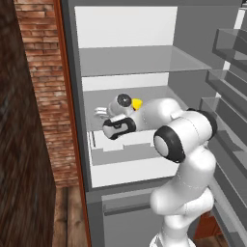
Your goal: Place the ketchup and mustard from the counter to the top shelf of the fridge. If the existing items in the fridge are on the top shelf, move them to other shelves.
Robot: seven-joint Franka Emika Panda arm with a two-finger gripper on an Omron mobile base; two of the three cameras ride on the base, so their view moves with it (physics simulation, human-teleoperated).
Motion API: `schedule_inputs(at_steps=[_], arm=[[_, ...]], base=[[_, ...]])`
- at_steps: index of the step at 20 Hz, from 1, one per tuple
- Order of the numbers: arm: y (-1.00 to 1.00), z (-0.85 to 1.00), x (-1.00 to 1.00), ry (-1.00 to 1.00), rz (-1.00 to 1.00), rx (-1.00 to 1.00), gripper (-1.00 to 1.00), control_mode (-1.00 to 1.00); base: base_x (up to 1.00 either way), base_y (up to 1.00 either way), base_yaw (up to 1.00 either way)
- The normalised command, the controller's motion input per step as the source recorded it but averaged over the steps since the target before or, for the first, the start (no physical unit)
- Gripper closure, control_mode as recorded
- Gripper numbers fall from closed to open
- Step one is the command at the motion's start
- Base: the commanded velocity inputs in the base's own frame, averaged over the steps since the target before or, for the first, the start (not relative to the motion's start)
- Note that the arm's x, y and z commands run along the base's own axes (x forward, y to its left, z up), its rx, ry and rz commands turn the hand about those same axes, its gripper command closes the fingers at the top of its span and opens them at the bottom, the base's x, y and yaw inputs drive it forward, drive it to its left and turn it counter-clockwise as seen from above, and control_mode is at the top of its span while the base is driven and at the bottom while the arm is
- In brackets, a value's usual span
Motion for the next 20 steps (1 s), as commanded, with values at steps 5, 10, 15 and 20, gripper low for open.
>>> schedule_inputs(at_steps=[5,10,15,20], arm=[[0.07,0.05,0.20,0.00,-0.06,0.00,-1.00,-1.00],[0.14,0.29,-0.25,0.00,-0.05,0.00,-1.00,-1.00],[0.02,0.82,-0.96,-0.12,-0.05,0.00,-1.00,-1.00],[0.00,1.00,-1.00,-0.19,-0.09,0.00,-1.00,-1.00]], base=[[0.00,0.00,0.00],[0.00,0.00,0.00],[0.00,0.00,0.00],[0.00,0.00,0.00]])
